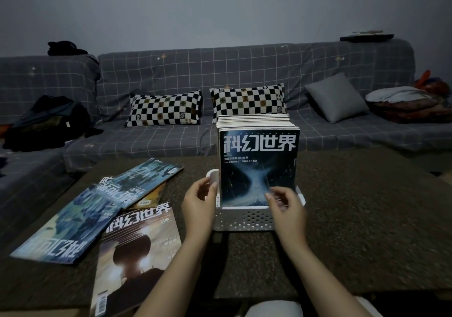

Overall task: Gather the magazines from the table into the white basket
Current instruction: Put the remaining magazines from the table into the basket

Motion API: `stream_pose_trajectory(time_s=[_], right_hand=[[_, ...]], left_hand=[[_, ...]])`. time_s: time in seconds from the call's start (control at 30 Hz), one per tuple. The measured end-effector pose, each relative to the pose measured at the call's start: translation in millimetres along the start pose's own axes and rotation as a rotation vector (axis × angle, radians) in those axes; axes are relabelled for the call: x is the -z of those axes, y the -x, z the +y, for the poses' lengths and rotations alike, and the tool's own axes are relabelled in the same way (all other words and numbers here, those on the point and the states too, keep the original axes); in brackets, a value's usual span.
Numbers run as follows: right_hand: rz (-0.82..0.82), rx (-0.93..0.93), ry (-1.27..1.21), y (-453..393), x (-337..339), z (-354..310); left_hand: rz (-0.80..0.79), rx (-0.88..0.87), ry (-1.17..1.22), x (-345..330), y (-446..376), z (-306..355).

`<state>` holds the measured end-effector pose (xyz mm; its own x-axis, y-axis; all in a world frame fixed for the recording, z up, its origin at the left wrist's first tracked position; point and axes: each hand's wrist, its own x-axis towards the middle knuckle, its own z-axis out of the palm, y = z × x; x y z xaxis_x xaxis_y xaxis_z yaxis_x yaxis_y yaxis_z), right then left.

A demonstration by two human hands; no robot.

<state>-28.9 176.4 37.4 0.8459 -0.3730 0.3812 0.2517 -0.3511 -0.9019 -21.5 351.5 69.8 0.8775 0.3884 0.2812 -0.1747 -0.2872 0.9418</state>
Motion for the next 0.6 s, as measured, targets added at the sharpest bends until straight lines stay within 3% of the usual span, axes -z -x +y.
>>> stream_pose_trajectory(time_s=[0.2, 0.3, 0.43, 0.6], right_hand=[[-0.225, 0.019, -0.109, 55.2, -43.8, -15.1], [-0.304, -0.023, -0.128, 78.1, -68.7, -13.5], [-0.449, -0.087, -0.003, 105.3, -96.5, -5.2], [-0.54, -0.106, 0.187, 127.6, -114.0, -3.2]], left_hand=[[0.063, 0.0, -0.134, 68.2, 28.4, -29.2], [0.076, 0.085, -0.342, 104.4, 39.8, -56.7], [0.058, 0.243, -0.795, 142.0, 55.2, -91.1], [0.073, 0.293, -0.813, 164.8, 72.4, -111.9]])
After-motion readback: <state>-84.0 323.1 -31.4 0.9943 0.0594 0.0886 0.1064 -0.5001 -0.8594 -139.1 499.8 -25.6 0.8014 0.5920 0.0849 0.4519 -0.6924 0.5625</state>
